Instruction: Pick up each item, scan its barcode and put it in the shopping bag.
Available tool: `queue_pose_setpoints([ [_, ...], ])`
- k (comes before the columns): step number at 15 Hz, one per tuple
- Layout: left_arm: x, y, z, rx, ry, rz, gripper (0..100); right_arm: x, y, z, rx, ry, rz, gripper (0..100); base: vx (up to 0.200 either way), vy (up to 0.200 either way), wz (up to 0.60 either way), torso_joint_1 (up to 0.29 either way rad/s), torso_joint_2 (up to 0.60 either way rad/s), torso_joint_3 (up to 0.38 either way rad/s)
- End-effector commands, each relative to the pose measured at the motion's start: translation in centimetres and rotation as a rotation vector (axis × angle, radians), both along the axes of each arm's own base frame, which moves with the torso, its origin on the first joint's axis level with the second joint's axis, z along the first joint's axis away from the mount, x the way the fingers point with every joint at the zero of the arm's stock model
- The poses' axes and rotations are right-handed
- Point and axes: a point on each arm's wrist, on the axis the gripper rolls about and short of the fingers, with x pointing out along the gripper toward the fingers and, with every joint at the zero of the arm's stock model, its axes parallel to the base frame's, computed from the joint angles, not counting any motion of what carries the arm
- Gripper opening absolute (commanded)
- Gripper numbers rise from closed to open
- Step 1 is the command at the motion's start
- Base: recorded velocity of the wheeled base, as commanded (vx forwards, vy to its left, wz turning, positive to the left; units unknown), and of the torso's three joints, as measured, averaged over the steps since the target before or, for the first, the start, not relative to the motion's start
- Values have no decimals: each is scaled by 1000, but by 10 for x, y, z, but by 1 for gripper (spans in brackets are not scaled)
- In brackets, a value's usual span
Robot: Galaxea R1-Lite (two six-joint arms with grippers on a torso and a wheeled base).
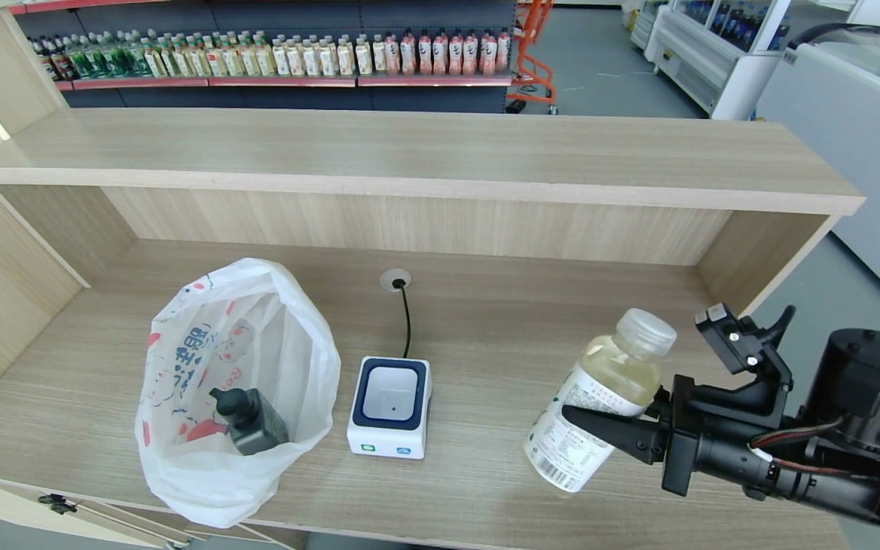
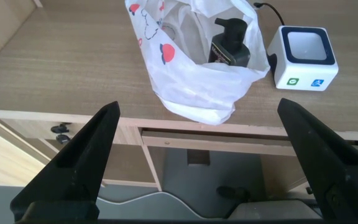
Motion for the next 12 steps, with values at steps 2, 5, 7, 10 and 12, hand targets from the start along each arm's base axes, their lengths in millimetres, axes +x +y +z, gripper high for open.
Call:
queue_pose_setpoints([
  [2,0,0,0,0,-1,0,100,-10,12,4,6,-19,68,0,0,0,0,0,0,0],
  [5,0,0,0,0,-1,0,100,-19,20,8,15,-34,121,0,0,0,0,0,0,0],
  [7,0,0,0,0,-1,0,100,-27,26,10,21,-42,184,0,0,0,0,0,0,0],
  [10,0,0,0,0,-1,0,100,-30,29,11,30,-43,264,0,0,0,0,0,0,0],
  [12,0,0,0,0,-1,0,100,-32,30,11,32,-43,288,0,0,0,0,0,0,0],
])
